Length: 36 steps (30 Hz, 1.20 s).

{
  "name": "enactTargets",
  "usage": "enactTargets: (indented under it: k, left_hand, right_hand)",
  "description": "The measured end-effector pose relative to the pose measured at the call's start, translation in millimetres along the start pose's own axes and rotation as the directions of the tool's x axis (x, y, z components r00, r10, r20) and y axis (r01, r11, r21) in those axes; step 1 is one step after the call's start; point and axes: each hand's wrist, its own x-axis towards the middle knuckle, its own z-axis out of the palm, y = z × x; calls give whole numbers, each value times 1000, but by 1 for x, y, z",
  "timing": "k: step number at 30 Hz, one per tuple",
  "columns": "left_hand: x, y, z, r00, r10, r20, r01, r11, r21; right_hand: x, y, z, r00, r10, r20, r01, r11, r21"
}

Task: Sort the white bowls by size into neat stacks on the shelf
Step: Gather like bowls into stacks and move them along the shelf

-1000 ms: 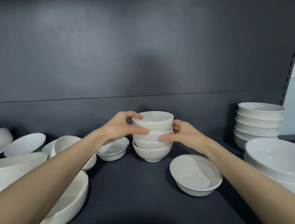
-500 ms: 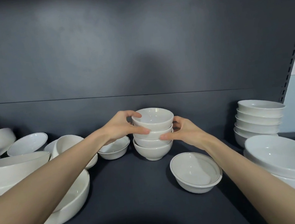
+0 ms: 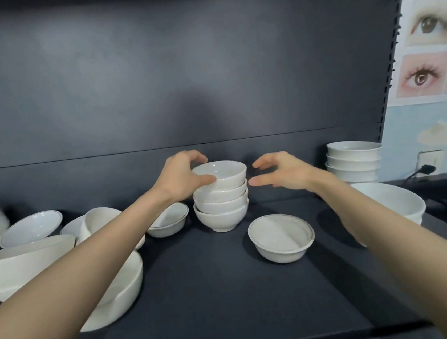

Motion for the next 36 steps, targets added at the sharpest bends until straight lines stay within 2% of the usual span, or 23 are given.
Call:
enactTargets:
  k: [2,4,10,15,18,23,28,31,33,36]
  left_hand:
    - [-9,15,1,997,35,-70,-39,997,-61]
    - [-19,33,9,995,60,-83,-72,987,-146]
    - [-52,93,67,989,141,46,-117,931,-345]
    - [-78,137,123,980,95,172,-6,890,-456]
    - [-91,151,152,971,48,236,79,862,-501]
    - [-96,169,195,947,-87,309,236,843,-484]
    - [-91,171,221,906,-183,382,381,746,-546]
    - [-89,173,222,905,-177,386,391,700,-597]
    - [-85,176,222,923,-122,365,345,683,-644]
    - [-84,179,221,940,-75,334,289,696,-657]
  right_hand:
    - [-16,-3,-17,998,-22,-53,16,993,-119]
    - [-33,-1,-35,995,-14,-99,-3,986,-168]
    - [-88,24,-85,974,22,-228,-69,978,-198]
    - [-132,64,-114,968,97,-232,-141,974,-179]
    - [-150,85,-119,969,122,-215,-149,982,-115]
    - [-166,115,-118,981,143,-134,-141,990,27]
    - [-158,142,-115,990,138,-11,-133,972,194]
    - [-152,148,-114,996,91,15,-91,964,249]
    - [-150,151,-112,999,39,11,-41,964,264]
    - [-148,153,-111,999,8,-36,3,955,297]
